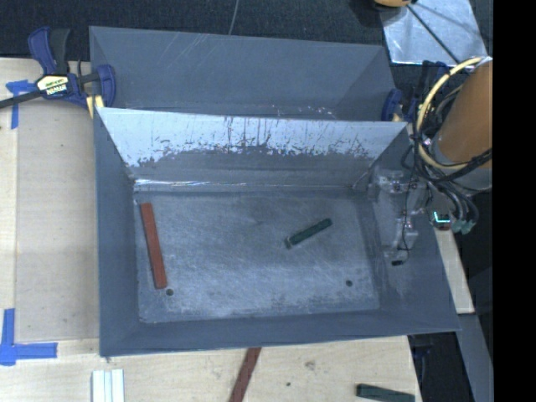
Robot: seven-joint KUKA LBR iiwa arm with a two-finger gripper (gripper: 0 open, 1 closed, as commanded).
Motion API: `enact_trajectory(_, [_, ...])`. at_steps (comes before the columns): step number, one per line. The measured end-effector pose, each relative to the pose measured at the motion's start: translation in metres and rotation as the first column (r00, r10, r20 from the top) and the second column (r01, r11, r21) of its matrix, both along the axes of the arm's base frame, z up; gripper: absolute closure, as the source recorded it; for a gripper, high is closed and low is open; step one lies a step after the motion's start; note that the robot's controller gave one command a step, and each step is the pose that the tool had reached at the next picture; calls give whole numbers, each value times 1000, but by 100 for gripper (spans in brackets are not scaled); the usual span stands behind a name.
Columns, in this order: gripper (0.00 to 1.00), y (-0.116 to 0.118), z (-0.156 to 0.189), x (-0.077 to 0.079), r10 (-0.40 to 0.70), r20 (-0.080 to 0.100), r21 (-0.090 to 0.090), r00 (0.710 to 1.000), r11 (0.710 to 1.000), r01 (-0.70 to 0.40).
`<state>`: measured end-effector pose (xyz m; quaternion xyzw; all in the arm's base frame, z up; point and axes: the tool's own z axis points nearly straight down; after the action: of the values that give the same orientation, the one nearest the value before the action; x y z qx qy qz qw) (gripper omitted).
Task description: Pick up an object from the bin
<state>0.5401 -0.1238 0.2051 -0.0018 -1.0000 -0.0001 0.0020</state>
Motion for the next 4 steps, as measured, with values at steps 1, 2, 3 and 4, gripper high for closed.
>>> enact_trajectory(1, [0, 0, 4, 2, 3, 8, -1, 1000, 1000, -3])
enact_trajectory(2, [0, 17, -27, 16, 118, 15, -6, 993, 993, -118])
enact_trajectory(3, [0, 65, -97, 31, 349, 11, -4, 937, 937, -349])
enact_trajectory(4, [100, 85, -134, 31, 194, 6, 0, 981, 981, -194])
